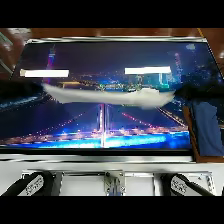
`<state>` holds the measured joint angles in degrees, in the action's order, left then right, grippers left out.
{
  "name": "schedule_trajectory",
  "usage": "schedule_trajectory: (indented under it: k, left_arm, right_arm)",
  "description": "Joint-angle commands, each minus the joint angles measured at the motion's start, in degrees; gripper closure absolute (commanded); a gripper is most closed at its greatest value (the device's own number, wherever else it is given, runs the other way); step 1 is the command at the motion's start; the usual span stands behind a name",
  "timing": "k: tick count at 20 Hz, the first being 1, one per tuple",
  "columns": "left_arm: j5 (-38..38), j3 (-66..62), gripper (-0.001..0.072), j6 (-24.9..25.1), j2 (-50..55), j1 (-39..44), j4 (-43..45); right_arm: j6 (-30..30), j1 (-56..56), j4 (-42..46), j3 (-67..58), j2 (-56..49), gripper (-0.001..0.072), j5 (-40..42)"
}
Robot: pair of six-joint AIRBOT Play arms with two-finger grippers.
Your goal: Fold the shirts.
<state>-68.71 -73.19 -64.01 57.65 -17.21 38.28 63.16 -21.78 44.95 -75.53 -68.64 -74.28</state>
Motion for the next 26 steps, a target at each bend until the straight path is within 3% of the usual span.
schedule_trajectory:
  k: [1,3,4,6,8,10,15,20,24,26]
  left_arm:
    - [4.04,-27.52,0.0665,1.84,-4.24,-0.02,-4.66]
    - [5.60,-39.15,0.0664,1.77,-5.66,-0.02,-2.73]
    - [5.66,-43.25,0.0665,1.31,-6.60,-0.02,-0.28]
    - [5.66,-47.28,0.0665,-5.84,-9.73,-0.02,9.57]
    - [2.58,-46.60,0.0665,-12.37,-14.08,-0.02,21.42]
    - [-2.47,-44.50,0.0665,-12.76,-17.92,-0.02,28.30]
    - [-13.42,-42.23,0.0664,-12.79,-20.52,-0.02,30.56]
    - [-16.70,-28.98,0.0664,-12.79,-20.46,-0.02,30.53]
    - [-15.39,-8.79,0.0664,-12.76,-19.43,-0.02,30.75]
    - [-10.62,0.46,0.0664,-12.76,-16.72,0.00,30.75]
  right_arm:
    - [-2.16,0.04,-0.70,-20.20,13.44,0.0647,7.54]
    - [-0.52,0.04,4.94,-27.28,20.26,0.0647,16.61]
    - [3.23,0.04,9.77,-29.31,23.54,0.0647,19.82]
    - [9.51,0.04,18.69,-31.19,28.83,0.0647,20.11]
    - [12.66,0.04,24.85,-31.19,33.88,0.0647,17.31]
    - [13.20,0.04,26.14,-31.19,36.98,0.0647,12.46]
    - [15.52,0.04,27.78,-31.12,37.53,0.0647,-3.04]
    - [19.26,0.04,29.92,-29.03,27.98,0.0647,-26.12]
    - [21.31,0.11,28.46,-13.51,19.52,0.0647,-25.88]
    - [21.51,0.11,26.69,-6.21,13.81,0.0647,-21.77]
